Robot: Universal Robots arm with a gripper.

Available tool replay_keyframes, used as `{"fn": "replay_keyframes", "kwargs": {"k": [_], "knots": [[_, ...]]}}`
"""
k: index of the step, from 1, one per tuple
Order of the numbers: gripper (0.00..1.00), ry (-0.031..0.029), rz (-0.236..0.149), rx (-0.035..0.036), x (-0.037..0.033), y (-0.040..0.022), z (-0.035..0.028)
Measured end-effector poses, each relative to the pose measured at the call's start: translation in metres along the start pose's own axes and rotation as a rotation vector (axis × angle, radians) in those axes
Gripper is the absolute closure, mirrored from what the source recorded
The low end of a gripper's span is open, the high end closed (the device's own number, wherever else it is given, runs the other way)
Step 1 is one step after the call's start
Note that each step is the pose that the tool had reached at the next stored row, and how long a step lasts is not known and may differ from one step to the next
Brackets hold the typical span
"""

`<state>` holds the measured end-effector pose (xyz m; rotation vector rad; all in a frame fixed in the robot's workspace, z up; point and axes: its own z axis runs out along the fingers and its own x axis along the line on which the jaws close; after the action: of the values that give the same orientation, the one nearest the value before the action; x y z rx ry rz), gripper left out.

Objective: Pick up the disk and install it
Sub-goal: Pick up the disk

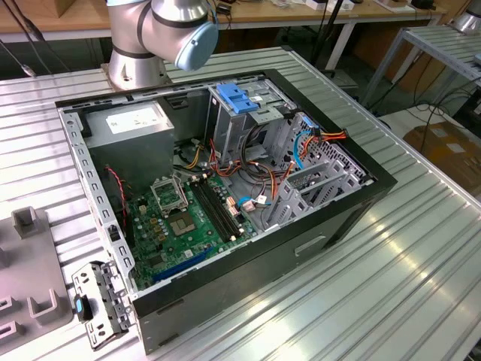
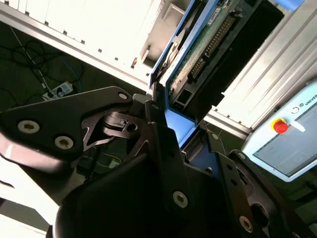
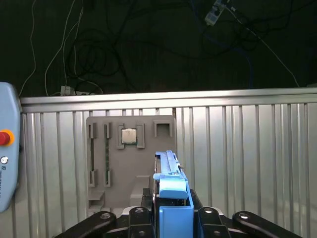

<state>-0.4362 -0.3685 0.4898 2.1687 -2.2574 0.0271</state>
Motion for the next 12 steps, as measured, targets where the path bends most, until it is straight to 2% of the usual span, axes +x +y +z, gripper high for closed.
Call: {"fn": "replay_keyframes", "kwargs": {"k": [4,7,12], "knots": [[0.63,0.0,0.0,-0.0001,-0.0003,-0.0071,0.0],[0.63,-0.0001,-0.011,0.0001,-0.0003,-0.0081,0.0],[0.63,-0.0001,-0.013,0.0002,-0.0006,-0.016,0.0001]]}}
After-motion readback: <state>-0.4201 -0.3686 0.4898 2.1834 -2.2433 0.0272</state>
